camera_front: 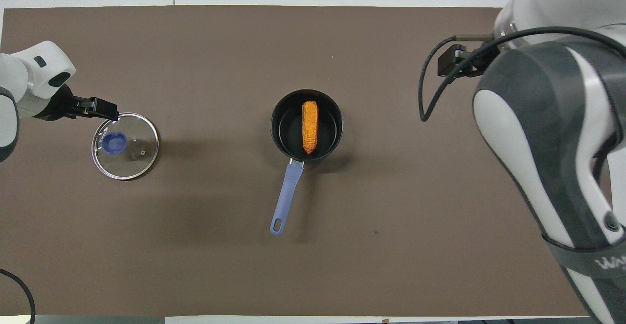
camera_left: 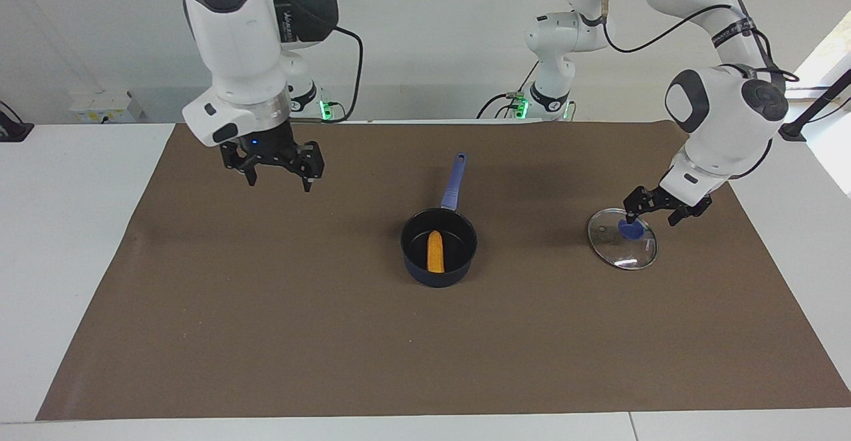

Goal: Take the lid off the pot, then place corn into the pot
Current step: 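Release the corn into the pot and withdraw the right gripper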

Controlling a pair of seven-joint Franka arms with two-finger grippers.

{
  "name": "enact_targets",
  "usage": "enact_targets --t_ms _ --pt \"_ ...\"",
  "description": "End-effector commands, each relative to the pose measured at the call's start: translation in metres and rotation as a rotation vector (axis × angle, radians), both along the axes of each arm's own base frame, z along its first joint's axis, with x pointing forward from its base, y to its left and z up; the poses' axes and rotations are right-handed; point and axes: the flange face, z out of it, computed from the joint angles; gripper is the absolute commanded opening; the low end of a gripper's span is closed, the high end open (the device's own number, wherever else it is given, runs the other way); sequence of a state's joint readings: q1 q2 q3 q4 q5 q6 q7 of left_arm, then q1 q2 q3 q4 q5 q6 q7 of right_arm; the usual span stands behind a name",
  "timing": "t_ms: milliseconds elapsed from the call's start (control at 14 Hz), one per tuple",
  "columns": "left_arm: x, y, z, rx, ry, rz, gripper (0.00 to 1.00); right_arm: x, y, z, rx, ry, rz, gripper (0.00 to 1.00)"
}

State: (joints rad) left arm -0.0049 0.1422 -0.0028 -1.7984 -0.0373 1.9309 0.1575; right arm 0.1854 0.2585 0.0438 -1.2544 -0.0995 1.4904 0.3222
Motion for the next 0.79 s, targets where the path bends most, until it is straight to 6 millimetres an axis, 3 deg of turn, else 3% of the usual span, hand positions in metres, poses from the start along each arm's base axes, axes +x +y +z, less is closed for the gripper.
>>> enact_targets --t_ms 0,143,357,571,714 --pt "-0.016 -0.021 0.040 0.015 -0.001 0.015 1.00 -0.027 -0.028 -0.014 -0.007 0.072 0.007 1.00" --pt "-0.025 -0.035 0.060 0.014 -0.020 0.023 1.00 -0.048 -0.049 -0.033 0.009 0.105 0.024 1.00" --pt "-0.039 -0.040 0.081 0.013 -0.021 0.036 1.00 -0.048 -0.094 -0.035 0.069 0.116 0.041 1.00" --pt "-0.063 -0.059 0.099 0.021 0.023 0.031 1.00 -0.057 -0.102 -0.025 0.070 0.132 0.061 1.00" --pt "-0.076 -0.063 0.105 0.029 0.063 0.021 1.00 -0.060 -0.124 -0.032 0.076 0.149 0.068 1.00"
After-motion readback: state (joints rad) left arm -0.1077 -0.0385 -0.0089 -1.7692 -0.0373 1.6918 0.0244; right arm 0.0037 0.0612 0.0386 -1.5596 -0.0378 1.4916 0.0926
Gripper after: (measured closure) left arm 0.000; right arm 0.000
